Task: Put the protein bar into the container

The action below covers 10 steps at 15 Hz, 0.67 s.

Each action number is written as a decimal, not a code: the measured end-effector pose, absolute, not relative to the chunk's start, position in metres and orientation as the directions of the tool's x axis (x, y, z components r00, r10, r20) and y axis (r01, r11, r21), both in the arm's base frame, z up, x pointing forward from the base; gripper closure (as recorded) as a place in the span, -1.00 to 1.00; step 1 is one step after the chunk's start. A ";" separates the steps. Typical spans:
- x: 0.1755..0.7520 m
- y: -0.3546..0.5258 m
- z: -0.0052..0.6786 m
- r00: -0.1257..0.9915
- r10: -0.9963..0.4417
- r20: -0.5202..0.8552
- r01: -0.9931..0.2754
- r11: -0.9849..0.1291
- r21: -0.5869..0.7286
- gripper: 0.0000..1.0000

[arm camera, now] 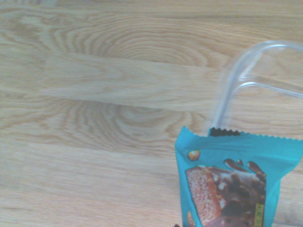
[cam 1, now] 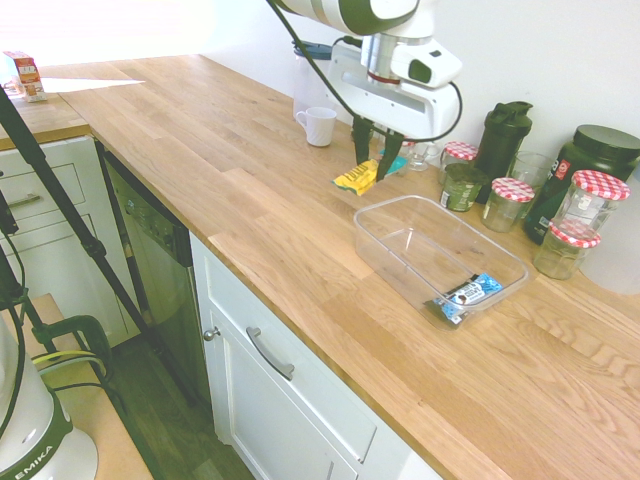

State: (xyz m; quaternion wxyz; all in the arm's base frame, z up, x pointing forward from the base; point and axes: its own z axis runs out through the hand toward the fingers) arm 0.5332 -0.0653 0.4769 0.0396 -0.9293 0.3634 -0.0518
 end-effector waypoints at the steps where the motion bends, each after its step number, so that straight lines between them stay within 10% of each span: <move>1: 0.533 -0.081 0.474 0.723 -0.688 0.063 -0.679 -0.725 -0.118 1.00; 10: 0.563 -0.145 0.419 0.728 -0.686 0.012 -0.679 -0.723 -0.127 1.00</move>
